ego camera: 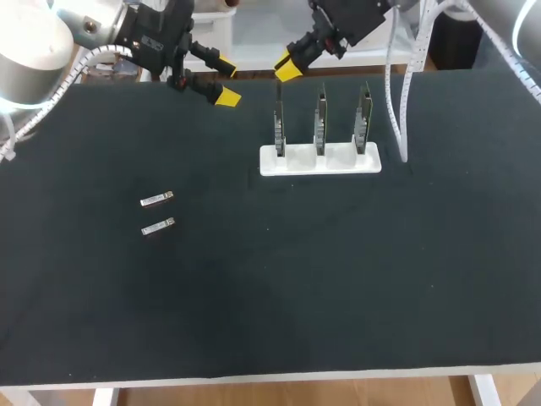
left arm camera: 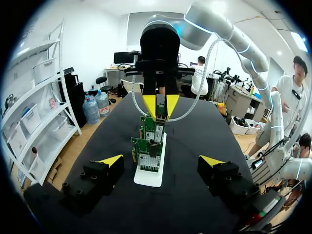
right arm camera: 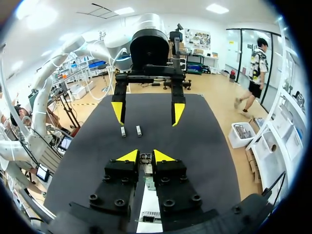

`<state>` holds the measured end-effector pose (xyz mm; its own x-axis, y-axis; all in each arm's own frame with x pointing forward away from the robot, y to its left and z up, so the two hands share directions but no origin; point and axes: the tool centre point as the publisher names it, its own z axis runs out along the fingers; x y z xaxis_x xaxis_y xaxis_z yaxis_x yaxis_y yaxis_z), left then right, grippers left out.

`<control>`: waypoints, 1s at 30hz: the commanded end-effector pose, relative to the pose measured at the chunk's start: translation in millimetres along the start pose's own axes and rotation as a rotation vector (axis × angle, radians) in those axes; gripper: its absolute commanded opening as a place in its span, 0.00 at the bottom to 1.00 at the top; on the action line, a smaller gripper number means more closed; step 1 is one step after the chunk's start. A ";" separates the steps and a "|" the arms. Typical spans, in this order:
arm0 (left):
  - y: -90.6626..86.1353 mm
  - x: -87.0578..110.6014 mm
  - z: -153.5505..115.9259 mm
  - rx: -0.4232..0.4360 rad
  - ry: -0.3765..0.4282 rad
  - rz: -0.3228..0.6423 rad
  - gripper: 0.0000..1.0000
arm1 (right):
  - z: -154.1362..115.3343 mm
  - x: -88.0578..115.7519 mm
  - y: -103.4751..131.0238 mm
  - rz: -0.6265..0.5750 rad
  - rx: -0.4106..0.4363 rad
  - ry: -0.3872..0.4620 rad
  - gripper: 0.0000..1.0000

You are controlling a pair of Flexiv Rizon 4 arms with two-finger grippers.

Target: Pick up the optical module with the left hand, and insert it into the network port with the right hand.

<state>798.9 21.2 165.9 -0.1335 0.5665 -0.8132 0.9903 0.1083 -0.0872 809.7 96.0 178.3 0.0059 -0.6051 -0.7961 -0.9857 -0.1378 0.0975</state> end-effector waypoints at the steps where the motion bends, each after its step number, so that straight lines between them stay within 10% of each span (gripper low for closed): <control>1: -1.5 -0.3 0.1 -0.004 0.002 -0.001 1.00 | 0.4 -0.8 -9.4 -0.003 -0.571 -0.001 0.00; 30: -1.5 -0.3 0.1 -0.004 0.002 -0.001 1.00 | -6.7 0.2 -17.0 -0.011 -0.590 -0.015 0.00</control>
<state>798.9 21.2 165.9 -0.1335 0.5666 -0.8131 0.9903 0.1083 -0.0871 820.1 92.4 179.5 0.0081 -0.5912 -0.8065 -0.9903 -0.1168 0.0756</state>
